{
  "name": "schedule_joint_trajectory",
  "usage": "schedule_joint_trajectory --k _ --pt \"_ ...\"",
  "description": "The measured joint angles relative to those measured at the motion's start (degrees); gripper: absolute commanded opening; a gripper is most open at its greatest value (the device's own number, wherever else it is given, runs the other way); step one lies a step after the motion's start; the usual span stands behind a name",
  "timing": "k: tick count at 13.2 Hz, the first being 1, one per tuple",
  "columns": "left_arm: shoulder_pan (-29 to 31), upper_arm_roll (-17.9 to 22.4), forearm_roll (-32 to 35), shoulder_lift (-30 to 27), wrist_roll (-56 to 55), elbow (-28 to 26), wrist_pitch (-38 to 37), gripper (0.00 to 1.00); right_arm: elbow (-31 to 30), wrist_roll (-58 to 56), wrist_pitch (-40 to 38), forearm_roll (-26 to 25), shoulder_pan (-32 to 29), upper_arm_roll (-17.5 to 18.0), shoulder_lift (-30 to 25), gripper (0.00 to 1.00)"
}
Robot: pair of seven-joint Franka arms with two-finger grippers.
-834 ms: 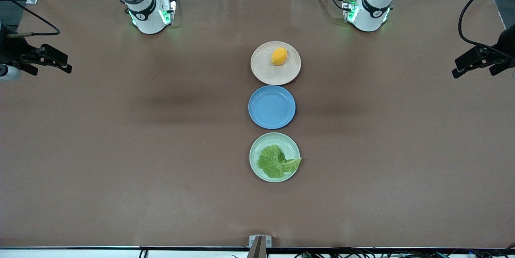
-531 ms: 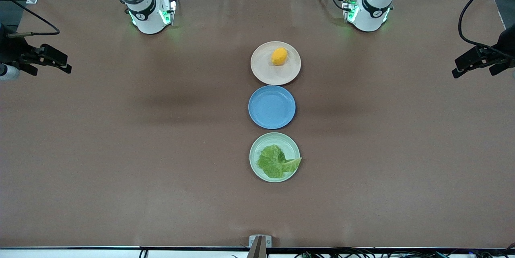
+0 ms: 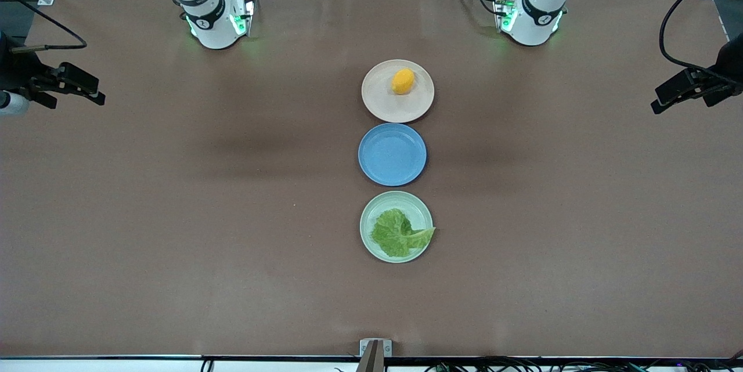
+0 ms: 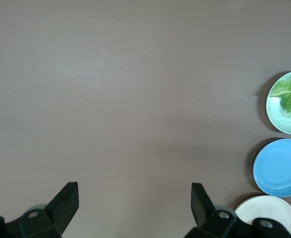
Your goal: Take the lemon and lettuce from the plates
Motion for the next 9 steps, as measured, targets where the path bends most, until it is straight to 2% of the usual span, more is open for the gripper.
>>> schedule_joint_trajectory --k 4,9 --pt "-2.9 -2.6 -0.2 3.0 -3.8 -0.6 0.0 1.0 -0.1 0.0 -0.1 0.0 0.0 0.0 0.0 1.0" --pt "-10.3 -4.2 -0.2 12.1 -16.9 -0.1 4.3 1.0 -0.1 0.0 -0.1 0.0 0.0 0.0 -0.1 1.0"
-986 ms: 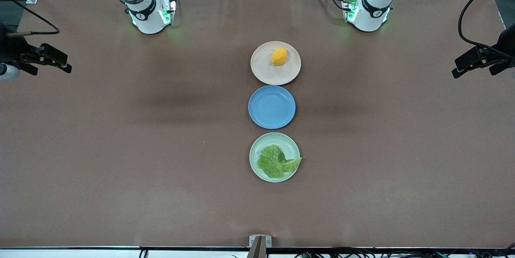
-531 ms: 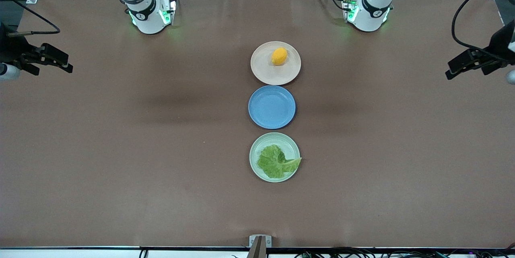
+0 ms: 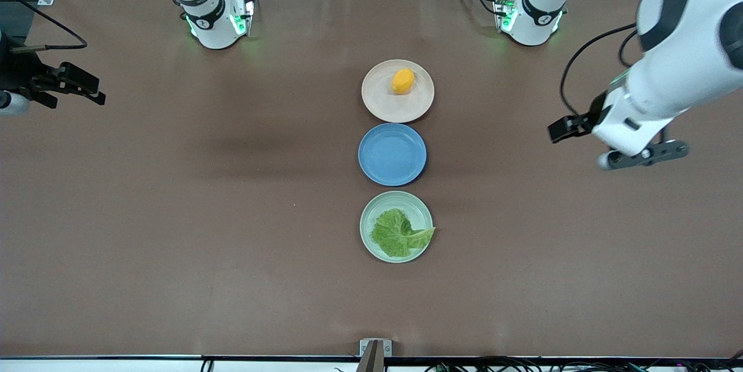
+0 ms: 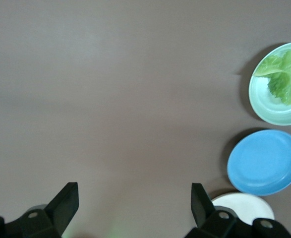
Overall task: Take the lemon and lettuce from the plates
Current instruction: 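Reach the left gripper down to the lettuce leaf on the green plate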
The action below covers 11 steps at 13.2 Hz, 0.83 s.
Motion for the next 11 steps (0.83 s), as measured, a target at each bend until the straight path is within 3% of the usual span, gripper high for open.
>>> schedule_joint_trajectory --k 4,9,11 --pt "-6.0 -0.1 0.0 8.3 -9.8 2.4 8.3 1.0 0.0 0.0 0.0 -0.6 0.0 0.0 0.0 1.0" --pt "-12.4 -0.2 -1.3 21.3 -25.1 6.4 33.8 1.0 0.0 0.0 0.0 -0.7 0.1 0.1 0.0 1.0" --pt "-14.3 -0.2 -2.2 25.9 -27.5 7.7 40.3 1.0 -0.1 0.0 0.0 -0.6 0.2 0.2 1.5 1.0"
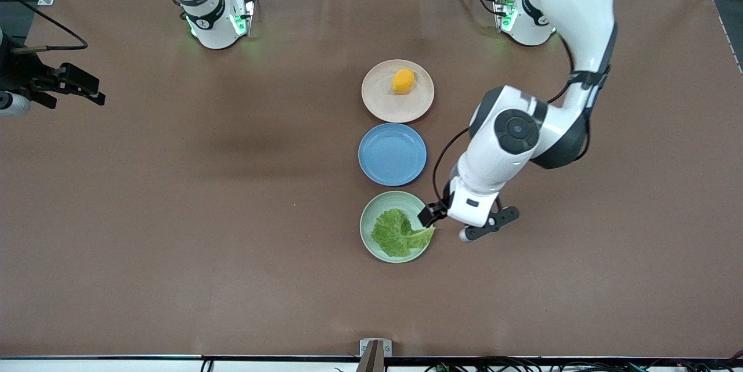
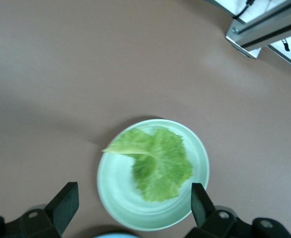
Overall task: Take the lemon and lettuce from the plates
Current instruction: 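Reach the left gripper down to the lettuce leaf on the green plate, then grasp the lettuce with the left gripper while the right gripper reaches the lemon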
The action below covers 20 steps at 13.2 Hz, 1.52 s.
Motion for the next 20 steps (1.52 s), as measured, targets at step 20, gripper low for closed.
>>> schedule_joint_trajectory --k 20 --pt "-5.9 0.1 -0.3 14.6 -3.1 1.1 14.7 0.75 -15.4 81.7 32.8 6.7 53.3 1.5 9.3 1.0"
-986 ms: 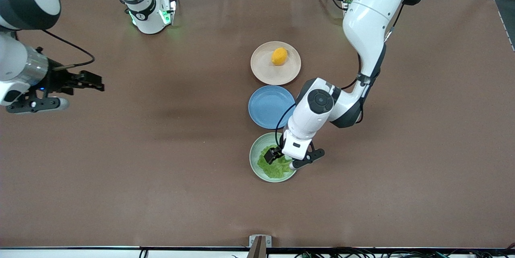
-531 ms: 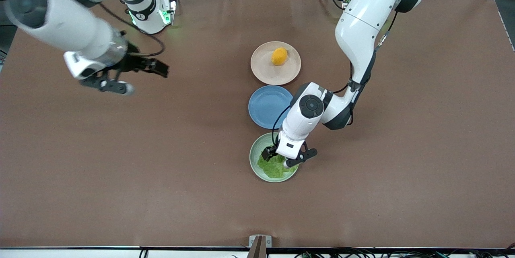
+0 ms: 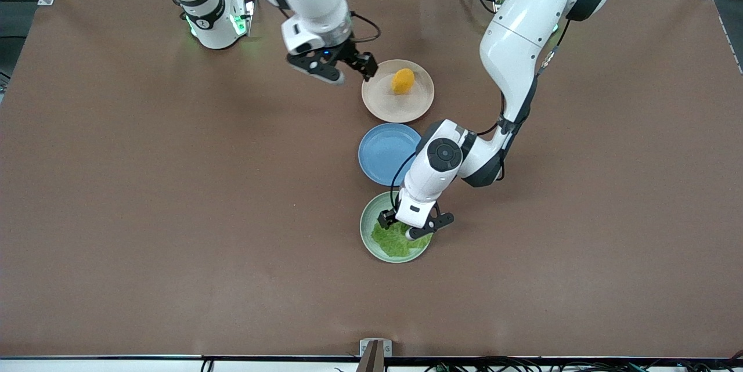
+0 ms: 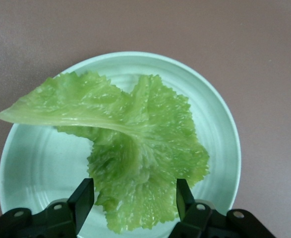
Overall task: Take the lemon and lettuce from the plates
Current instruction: 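Grasp the lettuce with the left gripper while the right gripper reaches the lemon, then lift the lettuce with the left gripper while the right gripper grasps the lemon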
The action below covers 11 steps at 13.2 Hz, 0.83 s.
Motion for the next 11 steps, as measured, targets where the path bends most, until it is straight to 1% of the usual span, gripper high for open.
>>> schedule_joint_trajectory --k 1,2,4,5,8,11 --pt "0.0 0.0 0.0 0.1 0.0 0.0 0.0 0.73 -0.5 4.3 2.7 -2.5 2.9 0.0 2.3 1.0" --pt "0.0 0.0 0.0 0.2 0.0 -0.1 0.0 0.68 -0.7 8.6 5.4 -5.0 5.8 -0.1 5.1 1.0" --pt "0.0 0.0 0.0 0.2 0.0 -0.2 -0.1 0.52 -0.3 15.9 9.8 -8.8 10.4 -0.1 11.0 1.0" --pt "0.0 0.0 0.0 0.2 0.0 -0.2 -0.1 0.45 0.3 18.7 11.2 -10.0 12.0 -0.2 13.7 1.0" --pt "0.0 0.0 0.0 0.2 0.0 -0.2 -0.1 0.26 3.0 22.7 15.8 -11.4 13.7 -0.4 20.3 1.0" --pt "0.0 0.0 0.0 0.2 0.0 -0.2 -0.1 0.15 3.9 22.7 21.2 -11.5 14.2 -0.5 23.9 1.0"
